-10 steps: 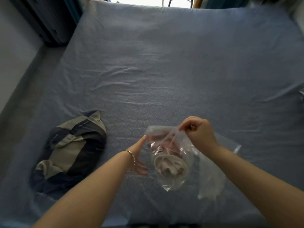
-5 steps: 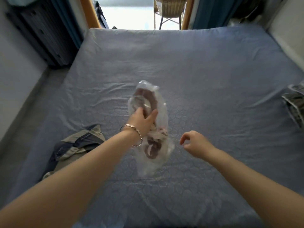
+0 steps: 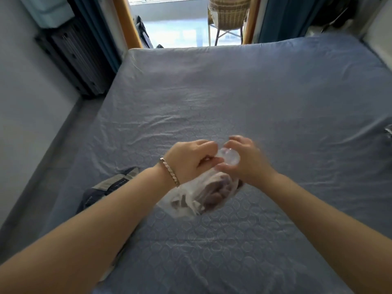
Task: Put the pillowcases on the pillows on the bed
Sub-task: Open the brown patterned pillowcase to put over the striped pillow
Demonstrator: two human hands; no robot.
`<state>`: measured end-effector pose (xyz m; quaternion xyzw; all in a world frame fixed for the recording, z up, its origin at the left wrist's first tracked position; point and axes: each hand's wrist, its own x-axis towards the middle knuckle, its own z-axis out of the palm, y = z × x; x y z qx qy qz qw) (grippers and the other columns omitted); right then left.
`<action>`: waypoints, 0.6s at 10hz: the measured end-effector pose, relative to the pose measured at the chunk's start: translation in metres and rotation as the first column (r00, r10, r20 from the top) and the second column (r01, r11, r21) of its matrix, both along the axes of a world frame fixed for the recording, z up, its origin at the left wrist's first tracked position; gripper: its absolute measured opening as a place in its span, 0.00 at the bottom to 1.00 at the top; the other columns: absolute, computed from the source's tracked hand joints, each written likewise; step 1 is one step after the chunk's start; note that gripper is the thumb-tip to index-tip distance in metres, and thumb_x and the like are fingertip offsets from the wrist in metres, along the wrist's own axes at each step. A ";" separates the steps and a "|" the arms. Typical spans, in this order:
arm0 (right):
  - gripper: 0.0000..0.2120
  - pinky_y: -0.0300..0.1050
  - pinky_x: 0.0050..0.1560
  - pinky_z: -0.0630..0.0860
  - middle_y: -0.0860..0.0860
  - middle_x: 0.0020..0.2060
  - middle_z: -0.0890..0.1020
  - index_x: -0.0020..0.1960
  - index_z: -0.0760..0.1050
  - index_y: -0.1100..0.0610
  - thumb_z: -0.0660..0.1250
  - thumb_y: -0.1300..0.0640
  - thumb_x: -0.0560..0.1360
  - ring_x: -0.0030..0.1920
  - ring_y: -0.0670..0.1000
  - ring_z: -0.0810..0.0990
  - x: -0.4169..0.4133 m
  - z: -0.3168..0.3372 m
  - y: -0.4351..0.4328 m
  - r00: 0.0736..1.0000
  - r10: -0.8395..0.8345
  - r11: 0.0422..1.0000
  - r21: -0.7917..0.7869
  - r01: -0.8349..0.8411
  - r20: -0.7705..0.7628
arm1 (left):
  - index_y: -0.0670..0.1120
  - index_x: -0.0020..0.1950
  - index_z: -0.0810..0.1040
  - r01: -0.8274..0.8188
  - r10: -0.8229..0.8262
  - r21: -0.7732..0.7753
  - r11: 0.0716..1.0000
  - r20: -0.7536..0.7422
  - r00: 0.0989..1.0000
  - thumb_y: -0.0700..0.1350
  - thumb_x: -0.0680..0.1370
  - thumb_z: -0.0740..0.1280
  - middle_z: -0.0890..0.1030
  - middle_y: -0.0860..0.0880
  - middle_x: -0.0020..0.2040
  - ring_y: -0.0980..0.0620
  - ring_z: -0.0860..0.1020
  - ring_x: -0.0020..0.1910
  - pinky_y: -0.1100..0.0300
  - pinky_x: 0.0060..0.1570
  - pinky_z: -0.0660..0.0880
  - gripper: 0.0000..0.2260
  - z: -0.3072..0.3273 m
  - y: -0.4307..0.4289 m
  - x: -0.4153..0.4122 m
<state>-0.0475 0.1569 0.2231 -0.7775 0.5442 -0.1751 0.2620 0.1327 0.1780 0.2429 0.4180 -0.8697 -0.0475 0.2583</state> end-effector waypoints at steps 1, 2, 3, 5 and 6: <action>0.16 0.30 0.31 0.62 0.47 0.30 0.72 0.33 0.66 0.54 0.70 0.51 0.72 0.32 0.47 0.70 0.010 0.011 -0.010 0.999 -0.040 0.998 -0.046 0.042 0.032 | 0.54 0.68 0.62 -0.433 0.294 0.293 0.853 0.416 0.860 0.68 0.64 0.68 0.74 0.53 0.59 0.50 0.73 0.60 0.55 0.57 0.70 0.38 0.002 0.000 0.017; 0.19 0.29 0.24 0.65 0.51 0.29 0.70 0.31 0.60 0.55 0.67 0.64 0.73 0.26 0.46 0.74 0.024 0.017 -0.016 0.865 -0.238 0.960 0.242 0.140 0.442 | 0.52 0.70 0.61 -0.684 0.347 0.440 0.582 0.627 0.698 0.64 0.70 0.66 0.71 0.48 0.67 0.47 0.71 0.64 0.49 0.63 0.67 0.33 -0.017 0.003 0.042; 0.14 0.39 0.27 0.74 0.58 0.37 0.73 0.36 0.64 0.55 0.67 0.67 0.72 0.33 0.54 0.79 0.033 0.015 -0.017 0.646 -0.435 0.891 0.403 0.208 0.628 | 0.42 0.50 0.74 -0.604 0.660 0.697 0.386 0.249 0.709 0.48 0.80 0.59 0.78 0.42 0.44 0.46 0.79 0.37 0.60 0.28 0.75 0.10 -0.027 -0.003 0.042; 0.51 0.42 0.59 0.73 0.43 0.57 0.73 0.68 0.61 0.49 0.80 0.39 0.52 0.58 0.44 0.73 0.045 0.011 -0.011 0.952 0.028 0.947 0.296 -0.122 0.304 | 0.44 0.50 0.72 0.191 0.902 0.891 0.413 -0.371 -0.219 0.46 0.81 0.53 0.80 0.49 0.37 0.55 0.76 0.29 0.64 0.33 0.70 0.10 0.034 -0.011 0.008; 0.25 0.43 0.45 0.78 0.48 0.46 0.80 0.55 0.74 0.53 0.76 0.47 0.62 0.45 0.48 0.80 0.051 0.001 -0.014 0.917 -0.128 0.962 0.273 0.021 0.379 | 0.44 0.46 0.72 0.250 0.727 0.886 0.392 -0.464 0.506 0.48 0.78 0.60 0.78 0.48 0.37 0.55 0.77 0.26 0.67 0.27 0.71 0.08 0.042 -0.016 0.007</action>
